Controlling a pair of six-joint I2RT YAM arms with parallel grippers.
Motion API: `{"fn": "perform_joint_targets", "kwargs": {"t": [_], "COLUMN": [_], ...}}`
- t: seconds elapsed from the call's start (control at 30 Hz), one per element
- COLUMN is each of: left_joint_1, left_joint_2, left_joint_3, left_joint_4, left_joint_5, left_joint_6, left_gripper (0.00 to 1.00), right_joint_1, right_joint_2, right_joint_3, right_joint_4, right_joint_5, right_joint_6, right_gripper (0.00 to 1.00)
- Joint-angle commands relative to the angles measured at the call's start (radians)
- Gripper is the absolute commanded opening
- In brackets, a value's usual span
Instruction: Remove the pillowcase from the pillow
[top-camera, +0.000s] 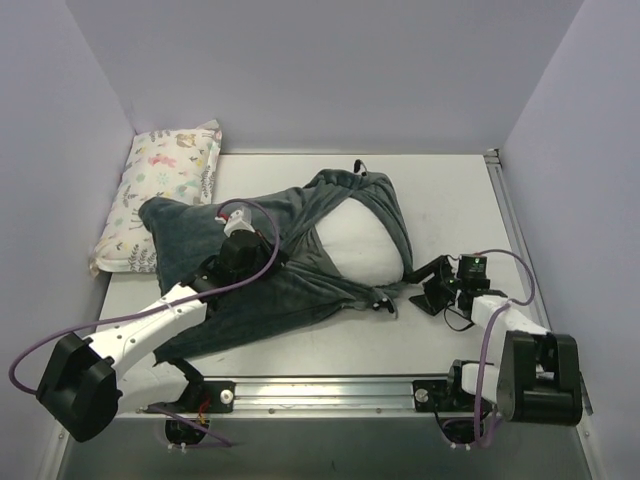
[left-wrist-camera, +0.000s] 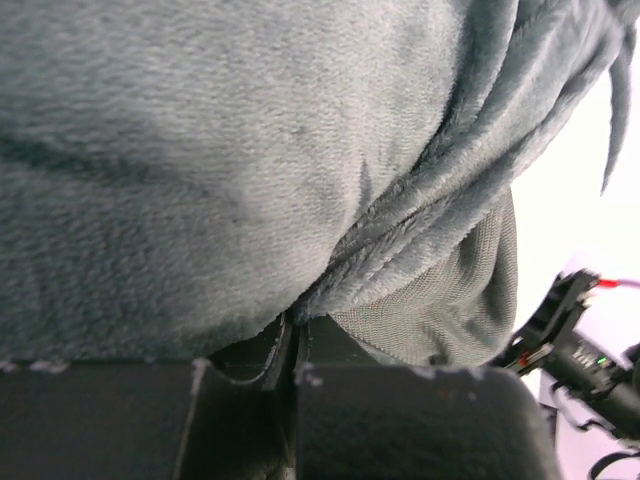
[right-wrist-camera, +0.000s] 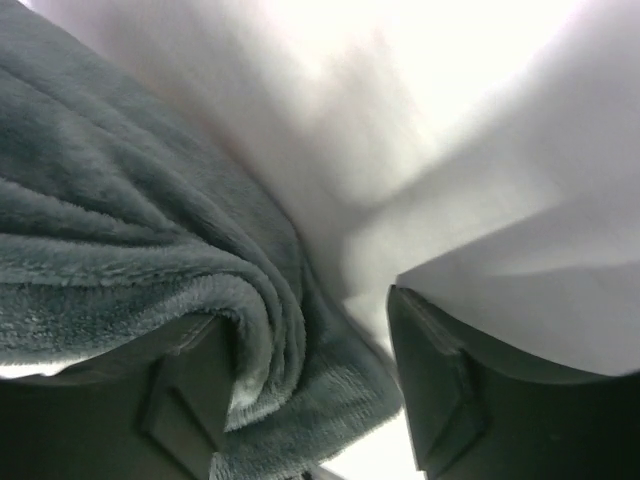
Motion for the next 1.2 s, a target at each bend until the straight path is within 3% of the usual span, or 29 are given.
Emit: {"fn": "perform_joint_targets", "kwargs": {"t": [0.0, 0.1, 0.2, 0.23, 0.27, 0.4, 0.43, 0.5, 0.6, 0.67, 0.73, 0.87, 1.17], "left_joint_1": [0.045, -0.024, -0.076, -0.081, -0.092, -0.127, -0.130, -0.138, -0.144, -0.144, -0.144, -0.144, -0.142], "left_joint_2": [0.050, 0.084, 0.128, 0.154, 0.168, 0.216, 0.231, 0.244, 0.236, 0.211, 0.188, 0.182, 0.159], "left_joint_3": [-0.033, -0.010, 0.033, 0.044, 0.058, 0.104, 0.118, 0.133, 0.168, 0.196, 0.220, 0.309, 0.483], "left_joint_4": [-0.133, -0.120, -0.124, -0.121, -0.123, -0.130, -0.132, -0.143, -0.185, -0.202, -0.230, -0.304, -0.408], "left_joint_5": [-0.163, -0.190, -0.195, -0.183, -0.159, -0.128, -0.122, -0.103, -0.103, -0.102, -0.100, -0.112, -0.122], "left_joint_6": [0.121, 0.147, 0.176, 0.184, 0.199, 0.225, 0.230, 0.241, 0.265, 0.285, 0.311, 0.354, 0.432], "left_gripper": [0.00, 0.00, 0.00, 0.00, 0.00, 0.01, 0.01, 0.04, 0.12, 0.24, 0.35, 0.48, 0.61], "right_joint_1": [-0.003, 0.034, 0.078, 0.078, 0.101, 0.172, 0.186, 0.215, 0.233, 0.249, 0.276, 0.336, 0.413], "right_joint_2": [0.126, 0.144, 0.173, 0.183, 0.204, 0.308, 0.331, 0.393, 0.460, 0.511, 0.516, 0.453, 0.233], "right_joint_3": [0.049, 0.029, 0.030, 0.029, 0.027, 0.076, 0.090, 0.111, 0.101, 0.113, 0.156, 0.206, 0.291], "right_joint_4": [0.131, 0.314, 0.484, 0.580, 0.639, 0.970, 1.010, 1.161, 1.399, 1.512, 1.531, 1.529, 1.158], "right_joint_5": [0.118, 0.059, 0.000, -0.010, -0.023, -0.080, -0.080, -0.092, -0.083, -0.095, -0.122, -0.126, -0.126], "right_joint_6": [-0.019, 0.034, 0.102, 0.128, 0.163, 0.364, 0.392, 0.477, 0.557, 0.633, 0.642, 0.628, 0.421], "right_gripper": [0.63, 0.74, 0.70, 0.55, 0.47, 0.27, 0.15, 0.01, 0.00, 0.00, 0.00, 0.00, 0.00]}}
